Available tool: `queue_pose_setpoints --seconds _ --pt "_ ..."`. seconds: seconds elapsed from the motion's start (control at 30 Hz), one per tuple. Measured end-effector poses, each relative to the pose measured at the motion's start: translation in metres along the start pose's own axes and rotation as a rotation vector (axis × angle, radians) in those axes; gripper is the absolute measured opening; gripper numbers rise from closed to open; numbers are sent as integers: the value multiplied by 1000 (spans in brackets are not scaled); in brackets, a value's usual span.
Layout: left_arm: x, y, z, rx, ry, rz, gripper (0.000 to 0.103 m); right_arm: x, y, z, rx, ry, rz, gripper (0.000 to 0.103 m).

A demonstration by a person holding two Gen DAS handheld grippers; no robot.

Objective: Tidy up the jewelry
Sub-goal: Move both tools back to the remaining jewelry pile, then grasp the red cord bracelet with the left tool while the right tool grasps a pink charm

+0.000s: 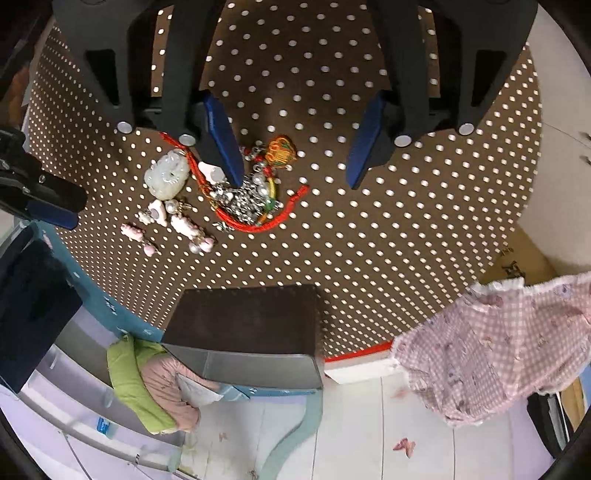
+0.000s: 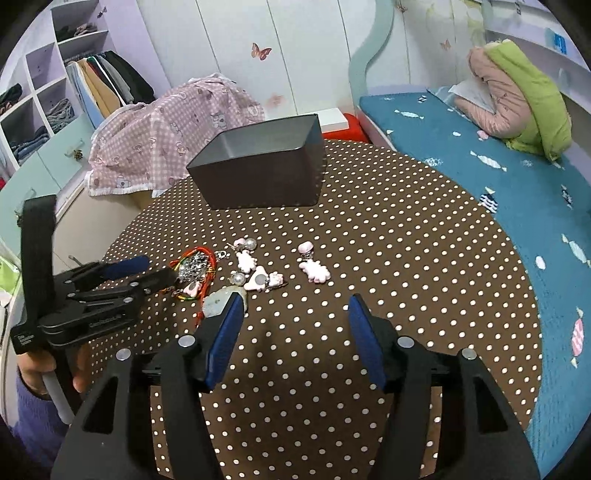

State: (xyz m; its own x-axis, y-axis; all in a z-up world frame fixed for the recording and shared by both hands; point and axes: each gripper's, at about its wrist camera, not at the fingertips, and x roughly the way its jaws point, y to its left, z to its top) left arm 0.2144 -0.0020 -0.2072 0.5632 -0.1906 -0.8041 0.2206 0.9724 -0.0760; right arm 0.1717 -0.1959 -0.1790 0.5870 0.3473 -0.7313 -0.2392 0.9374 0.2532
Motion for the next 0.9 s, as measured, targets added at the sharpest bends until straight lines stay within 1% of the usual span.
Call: queue_pose_setpoints --seconds 0.1,0.17,0.2,0.23,0.33,0.43,0.47,0.6,0.67,0.73,0.83,0.9 --pt "6 -1 0 4 11 9 53 3 1 0 0 9 10 58" --pt "6 -2 -1 24 8 26 46 4 1 0 -1 9 12 58" --pt "6 -2 -2 28 8 26 42 4 1 0 -1 8 13 58" --pt "6 -2 -3 31 7 29 35 4 0 0 1 7 12 58" --pt "4 -1 -6 61 8 39 25 4 -1 0 0 6 11 58" --pt "3 -3 -11 79 5 44 23 6 -2 0 -6 3 -2 58" --pt "2 -3 -12 86 3 39 14 6 -3 0 -11 3 -10 58" --pt "0 3 -14 55 1 -2 14 11 -3 0 -35 4 -59 58" --pt "-2 9 -13 21 6 -48 14 14 -5 -1 -38 5 -61 59" --pt "-6 14 -14 0 8 -84 14 16 -6 0 -45 4 -83 59" --pt "-15 20 -9 -19 -7 -122 14 20 -5 2 -80 1 -130 58" --pt "-23 22 -6 -33 -21 -151 14 23 -5 5 -99 -5 -145 58"
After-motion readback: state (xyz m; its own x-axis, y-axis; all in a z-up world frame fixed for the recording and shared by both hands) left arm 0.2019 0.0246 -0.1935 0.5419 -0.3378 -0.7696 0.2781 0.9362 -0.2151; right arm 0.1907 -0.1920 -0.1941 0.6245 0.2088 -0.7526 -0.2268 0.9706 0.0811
